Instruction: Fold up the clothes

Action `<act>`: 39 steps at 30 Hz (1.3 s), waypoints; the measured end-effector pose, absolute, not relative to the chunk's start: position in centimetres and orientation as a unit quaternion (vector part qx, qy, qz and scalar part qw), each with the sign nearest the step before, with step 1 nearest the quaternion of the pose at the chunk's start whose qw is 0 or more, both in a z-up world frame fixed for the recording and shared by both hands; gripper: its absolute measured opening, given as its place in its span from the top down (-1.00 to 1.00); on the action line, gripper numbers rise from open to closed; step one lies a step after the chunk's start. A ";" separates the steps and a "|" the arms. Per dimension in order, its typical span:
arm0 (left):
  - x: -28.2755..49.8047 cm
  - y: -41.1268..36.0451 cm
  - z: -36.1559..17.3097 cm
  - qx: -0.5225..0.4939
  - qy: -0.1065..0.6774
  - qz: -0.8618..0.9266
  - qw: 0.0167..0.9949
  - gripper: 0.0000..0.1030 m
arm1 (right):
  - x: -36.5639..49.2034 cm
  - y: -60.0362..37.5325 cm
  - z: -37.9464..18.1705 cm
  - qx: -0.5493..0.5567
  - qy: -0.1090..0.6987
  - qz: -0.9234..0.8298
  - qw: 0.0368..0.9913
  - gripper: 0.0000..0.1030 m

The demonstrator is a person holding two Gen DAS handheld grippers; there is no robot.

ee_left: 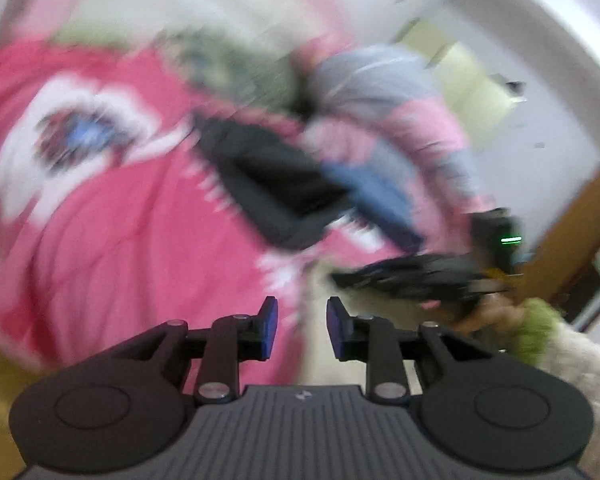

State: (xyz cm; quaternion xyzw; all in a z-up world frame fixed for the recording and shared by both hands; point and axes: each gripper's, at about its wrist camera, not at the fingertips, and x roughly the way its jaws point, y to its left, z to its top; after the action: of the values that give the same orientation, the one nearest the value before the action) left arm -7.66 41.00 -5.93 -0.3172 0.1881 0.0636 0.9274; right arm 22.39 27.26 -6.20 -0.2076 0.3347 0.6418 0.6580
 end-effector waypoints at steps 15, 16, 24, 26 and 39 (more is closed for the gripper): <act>6.0 36.7 -6.0 -0.336 0.253 0.041 0.907 0.49 | 27.2 15.4 2.3 -0.025 0.302 0.552 0.777 -0.30; 6.9 36.6 -6.4 -0.338 0.257 0.050 0.904 0.49 | 27.1 13.7 2.6 -0.030 0.296 0.543 0.785 -0.30; 9.3 36.5 -10.2 -0.375 0.243 0.118 0.887 0.77 | 24.1 8.5 -0.9 -0.136 0.318 0.513 0.785 0.10; 9.1 36.4 -10.6 -0.373 0.234 0.123 0.889 0.82 | 23.9 8.4 -1.7 -0.144 0.321 0.515 0.781 0.32; 8.8 36.0 -10.9 -0.345 0.217 0.137 0.903 0.93 | 23.0 8.9 -5.1 -0.190 0.346 0.493 0.775 0.93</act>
State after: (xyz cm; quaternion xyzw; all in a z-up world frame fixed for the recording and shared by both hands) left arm 8.77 35.97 -10.91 -0.3452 0.2166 0.1369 0.9029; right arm 22.95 8.90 -5.11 -0.1903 0.3464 0.4931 0.7750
